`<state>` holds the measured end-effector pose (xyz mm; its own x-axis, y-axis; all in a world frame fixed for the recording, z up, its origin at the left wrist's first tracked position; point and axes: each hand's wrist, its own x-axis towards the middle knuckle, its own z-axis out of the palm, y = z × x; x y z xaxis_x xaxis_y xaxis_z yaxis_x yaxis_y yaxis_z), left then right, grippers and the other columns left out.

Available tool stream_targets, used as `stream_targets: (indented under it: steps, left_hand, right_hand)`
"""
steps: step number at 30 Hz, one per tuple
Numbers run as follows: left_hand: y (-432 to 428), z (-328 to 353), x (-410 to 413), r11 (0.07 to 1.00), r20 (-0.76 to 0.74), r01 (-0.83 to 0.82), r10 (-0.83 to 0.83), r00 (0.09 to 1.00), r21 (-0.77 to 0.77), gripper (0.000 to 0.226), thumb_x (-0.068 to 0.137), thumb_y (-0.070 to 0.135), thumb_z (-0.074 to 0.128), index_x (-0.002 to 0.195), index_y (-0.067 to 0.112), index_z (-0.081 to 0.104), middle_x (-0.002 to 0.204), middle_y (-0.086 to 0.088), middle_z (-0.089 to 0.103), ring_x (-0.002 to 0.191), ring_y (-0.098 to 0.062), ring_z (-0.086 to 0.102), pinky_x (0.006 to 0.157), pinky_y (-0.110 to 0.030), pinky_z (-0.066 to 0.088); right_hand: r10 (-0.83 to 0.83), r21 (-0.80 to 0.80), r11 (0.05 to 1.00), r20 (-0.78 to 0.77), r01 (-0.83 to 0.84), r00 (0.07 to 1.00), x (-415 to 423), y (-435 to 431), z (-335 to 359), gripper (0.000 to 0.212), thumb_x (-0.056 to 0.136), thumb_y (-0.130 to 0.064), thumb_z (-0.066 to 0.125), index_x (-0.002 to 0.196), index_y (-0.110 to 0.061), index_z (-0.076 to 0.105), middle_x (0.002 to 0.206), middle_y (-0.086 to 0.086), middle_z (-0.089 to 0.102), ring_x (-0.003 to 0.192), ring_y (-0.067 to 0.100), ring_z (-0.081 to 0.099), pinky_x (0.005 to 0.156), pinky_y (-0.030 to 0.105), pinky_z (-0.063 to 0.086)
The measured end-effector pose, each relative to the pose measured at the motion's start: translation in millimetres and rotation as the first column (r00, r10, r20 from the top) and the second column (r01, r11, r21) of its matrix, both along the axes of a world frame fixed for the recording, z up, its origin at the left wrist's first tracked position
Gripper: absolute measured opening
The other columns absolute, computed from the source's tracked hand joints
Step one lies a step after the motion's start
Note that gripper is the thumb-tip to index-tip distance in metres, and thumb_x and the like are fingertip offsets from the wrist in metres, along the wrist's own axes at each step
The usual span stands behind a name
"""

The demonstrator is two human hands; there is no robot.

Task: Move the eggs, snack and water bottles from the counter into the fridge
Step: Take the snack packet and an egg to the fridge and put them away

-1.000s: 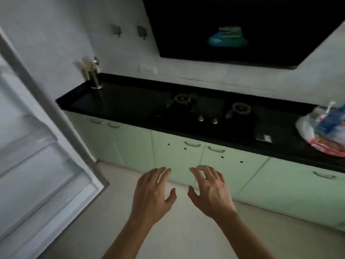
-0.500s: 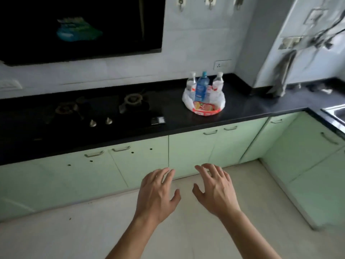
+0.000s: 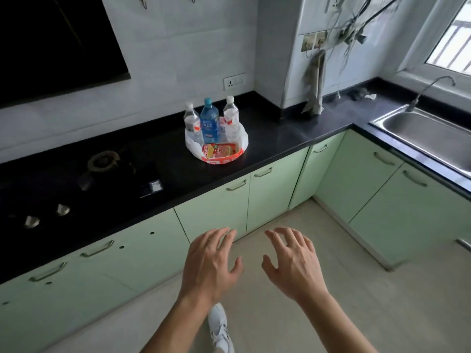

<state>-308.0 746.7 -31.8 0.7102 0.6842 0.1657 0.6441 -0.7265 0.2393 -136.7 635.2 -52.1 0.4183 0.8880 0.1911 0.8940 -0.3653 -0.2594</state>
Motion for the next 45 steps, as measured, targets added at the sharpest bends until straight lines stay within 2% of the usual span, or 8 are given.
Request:
stream_targets:
  steps: [13,25,30,35,40,45]
  left_hand:
    - [187,-4,88,0.996,0.058,0.083,-0.083,0.995,-0.008,0.057,0.082,0.048,0.053,0.13,0.02,0.06,0.129,0.003,0.063,0.119,-0.014,0.057,0.101,-0.034,0.048]
    - [283,-22,159,0.997,0.037,0.071,-0.069,0.997,-0.04,0.062,0.085,0.053,0.046,0.137,0.02,0.055,0.136,0.003,0.059,0.127,-0.015,0.053,0.106,-0.037,0.045]
    - [321,-42,201,0.999,0.008,0.009,-0.009,1.0,-0.051,0.061,0.086,0.051,0.045,0.138,0.021,0.053,0.137,0.004,0.057,0.128,-0.015,0.051,0.105,-0.039,0.045]
    - [350,-51,243,0.988,-0.021,-0.122,0.121,0.992,-0.091,0.06,0.084,0.05,0.048,0.135,0.019,0.056,0.135,0.002,0.058,0.126,-0.017,0.053,0.105,-0.039,0.046]
    - [369,-53,264,0.959,-0.05,-0.26,0.256,0.965,-0.116,0.064,0.08,0.05,0.05,0.134,0.016,0.057,0.133,0.001,0.06,0.122,-0.017,0.057,0.101,-0.039,0.049]
    - [383,-57,268,0.928,-0.047,-0.352,0.348,0.936,-0.126,0.058,0.083,0.049,0.05,0.13,0.016,0.058,0.128,0.002,0.063,0.115,-0.016,0.059,0.098,-0.035,0.051]
  right_hand:
    - [-0.07,-0.039,0.997,0.039,0.071,0.997,80,176,14,0.056,0.082,-0.05,0.054,0.132,-0.025,0.055,0.126,0.001,0.061,0.118,0.025,0.058,0.1,0.044,0.048]
    - [0.046,-0.009,0.999,0.043,-0.045,0.998,146,284,8,0.054,0.081,-0.044,0.06,0.13,-0.021,0.058,0.125,0.005,0.061,0.119,0.027,0.057,0.099,0.046,0.049]
    - [0.172,0.007,0.985,0.064,-0.173,0.983,199,331,-7,0.052,0.079,-0.04,0.061,0.126,-0.019,0.06,0.12,0.005,0.061,0.116,0.028,0.058,0.099,0.047,0.048]
    - [0.323,-0.006,0.946,0.03,-0.323,0.946,258,384,-16,0.051,0.078,-0.037,0.057,0.126,-0.02,0.058,0.116,0.002,0.06,0.115,0.027,0.056,0.101,0.044,0.043]
    - [0.419,0.036,0.907,0.021,-0.42,0.908,304,429,-22,0.045,0.077,-0.034,0.058,0.12,-0.02,0.062,0.115,0.004,0.063,0.113,0.029,0.059,0.098,0.045,0.047]
    - [0.48,-0.001,0.877,-0.009,-0.48,0.877,319,458,-36,0.046,0.077,-0.033,0.054,0.12,-0.019,0.062,0.113,0.005,0.065,0.108,0.03,0.062,0.091,0.044,0.052]
